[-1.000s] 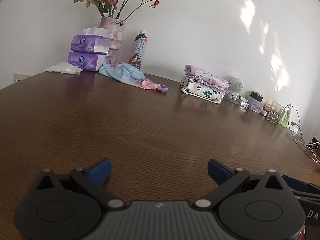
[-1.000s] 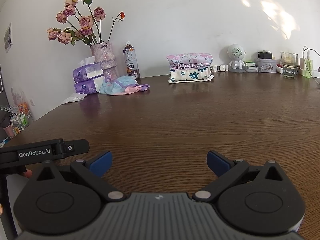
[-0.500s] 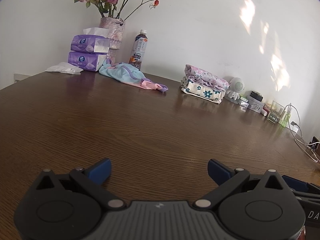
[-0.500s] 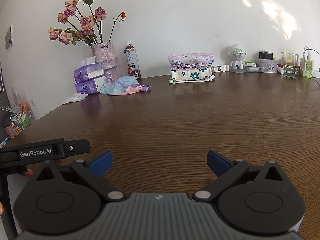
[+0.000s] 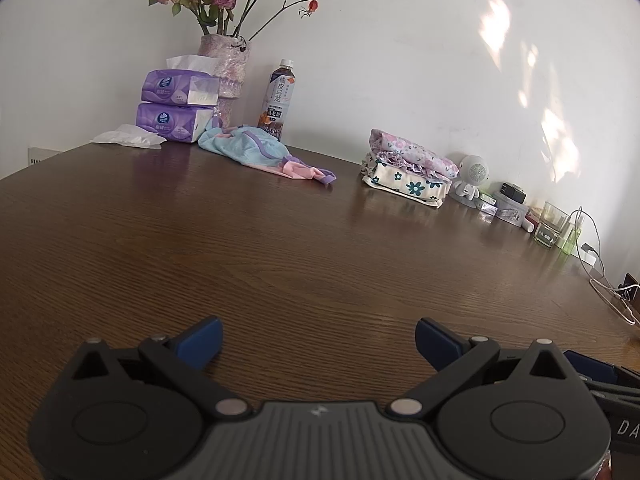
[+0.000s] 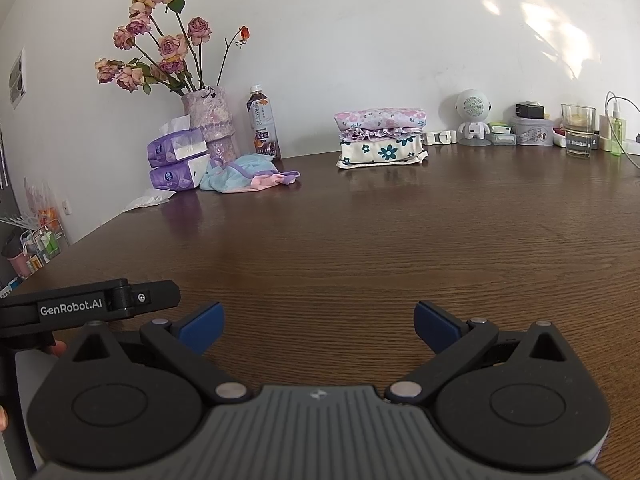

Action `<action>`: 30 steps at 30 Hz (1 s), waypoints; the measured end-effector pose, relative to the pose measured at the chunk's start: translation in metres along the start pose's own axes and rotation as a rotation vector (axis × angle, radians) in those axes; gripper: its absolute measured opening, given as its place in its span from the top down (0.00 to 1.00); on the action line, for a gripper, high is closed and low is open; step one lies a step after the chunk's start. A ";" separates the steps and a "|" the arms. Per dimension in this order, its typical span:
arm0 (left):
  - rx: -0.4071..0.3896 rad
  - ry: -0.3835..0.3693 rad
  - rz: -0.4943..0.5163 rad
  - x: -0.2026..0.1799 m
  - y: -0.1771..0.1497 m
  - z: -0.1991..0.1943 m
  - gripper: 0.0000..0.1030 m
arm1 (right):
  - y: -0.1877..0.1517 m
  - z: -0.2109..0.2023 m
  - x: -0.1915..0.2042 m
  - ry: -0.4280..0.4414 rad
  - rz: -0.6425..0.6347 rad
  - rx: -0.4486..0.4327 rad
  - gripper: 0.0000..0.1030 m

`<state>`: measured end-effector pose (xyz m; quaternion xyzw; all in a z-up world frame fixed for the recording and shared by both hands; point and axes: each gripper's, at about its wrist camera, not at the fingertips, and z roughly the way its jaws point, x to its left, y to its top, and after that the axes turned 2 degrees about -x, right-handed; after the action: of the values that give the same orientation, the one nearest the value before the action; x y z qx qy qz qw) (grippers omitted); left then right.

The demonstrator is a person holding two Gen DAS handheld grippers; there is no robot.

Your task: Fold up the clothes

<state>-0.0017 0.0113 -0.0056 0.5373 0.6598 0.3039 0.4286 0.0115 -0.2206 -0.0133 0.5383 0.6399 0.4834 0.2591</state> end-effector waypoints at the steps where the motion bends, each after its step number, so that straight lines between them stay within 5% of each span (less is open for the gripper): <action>1: 0.000 0.000 -0.001 0.000 0.000 0.000 0.00 | 0.000 0.000 0.000 0.000 0.000 0.000 0.00; 30: 0.000 -0.007 -0.001 -0.001 0.000 0.000 0.00 | -0.002 0.000 -0.003 0.004 -0.003 0.003 0.00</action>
<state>-0.0015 0.0100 -0.0050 0.5379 0.6586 0.3017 0.4311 0.0117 -0.2229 -0.0160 0.5367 0.6419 0.4831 0.2580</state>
